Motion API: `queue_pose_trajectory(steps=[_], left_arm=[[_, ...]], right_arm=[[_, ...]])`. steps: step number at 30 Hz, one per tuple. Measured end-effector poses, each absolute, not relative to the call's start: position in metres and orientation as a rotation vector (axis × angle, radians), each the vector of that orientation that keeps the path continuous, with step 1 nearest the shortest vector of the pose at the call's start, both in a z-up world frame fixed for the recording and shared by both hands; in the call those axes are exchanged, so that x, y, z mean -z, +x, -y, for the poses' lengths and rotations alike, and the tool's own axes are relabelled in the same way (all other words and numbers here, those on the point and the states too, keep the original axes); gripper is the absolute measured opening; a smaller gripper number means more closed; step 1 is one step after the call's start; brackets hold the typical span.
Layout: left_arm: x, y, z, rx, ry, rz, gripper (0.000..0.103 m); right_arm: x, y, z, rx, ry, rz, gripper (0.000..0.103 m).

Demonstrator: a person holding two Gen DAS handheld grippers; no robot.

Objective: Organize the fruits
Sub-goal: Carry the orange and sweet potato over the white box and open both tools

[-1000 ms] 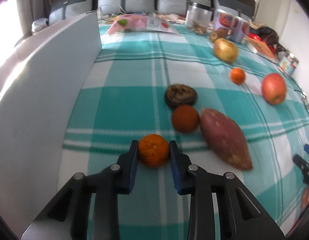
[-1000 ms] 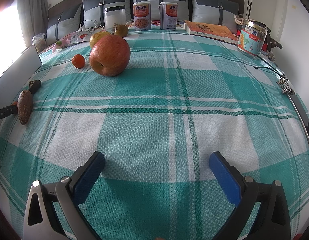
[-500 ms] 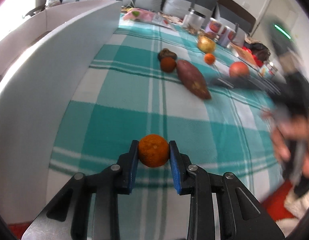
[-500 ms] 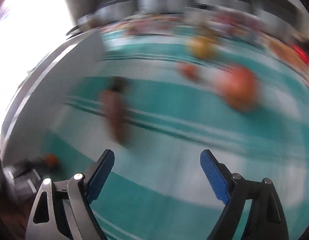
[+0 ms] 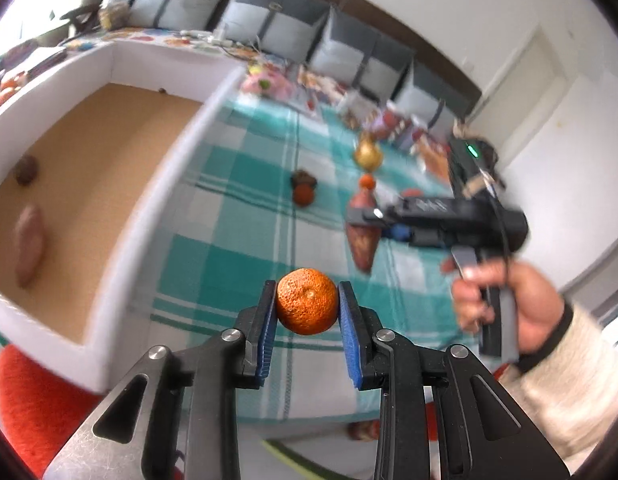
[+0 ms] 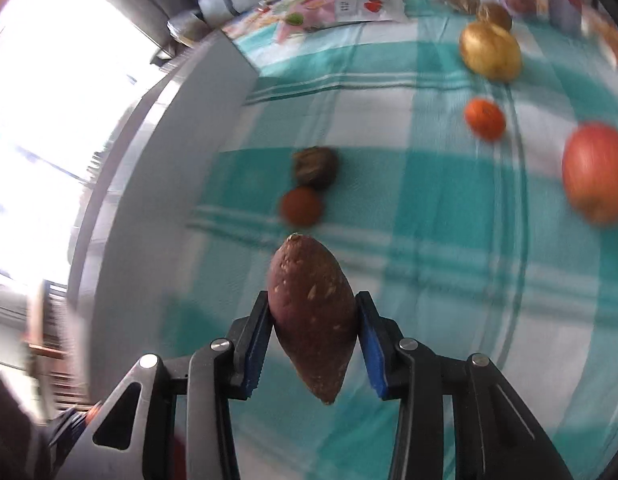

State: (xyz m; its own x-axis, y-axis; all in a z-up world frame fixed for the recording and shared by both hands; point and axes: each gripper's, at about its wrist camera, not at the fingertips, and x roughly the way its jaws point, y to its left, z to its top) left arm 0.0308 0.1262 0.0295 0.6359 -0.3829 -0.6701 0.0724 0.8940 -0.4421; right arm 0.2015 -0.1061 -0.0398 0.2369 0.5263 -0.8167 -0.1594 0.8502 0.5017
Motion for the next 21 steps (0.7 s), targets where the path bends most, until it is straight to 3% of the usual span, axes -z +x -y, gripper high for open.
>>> queue_pose_trajectory(steps=[5,9,18,21], left_arm=[[-0.056,0.041,-0.196,0.088,-0.474,-0.791,0.029],[-0.037,0.061,-0.234,-0.07,-0.477,-0.856,0.029],[0.004,0.079,-0.246,-0.231,-0.365,-0.948,0.031],[0.006,0.07,-0.258,-0.256,-0.367,-0.94,0.044]], right_arm=[[-0.018,0.179,0.039,-0.719,0.434,-1.179,0.041],[-0.048,0.174,-0.048,-0.892,0.408,-1.149,0.041],[-0.008,0.188,-0.151,-0.837,0.313,-1.252,0.042],[0.008,0.2,-0.159,-0.761,0.254,-1.258,0.045]])
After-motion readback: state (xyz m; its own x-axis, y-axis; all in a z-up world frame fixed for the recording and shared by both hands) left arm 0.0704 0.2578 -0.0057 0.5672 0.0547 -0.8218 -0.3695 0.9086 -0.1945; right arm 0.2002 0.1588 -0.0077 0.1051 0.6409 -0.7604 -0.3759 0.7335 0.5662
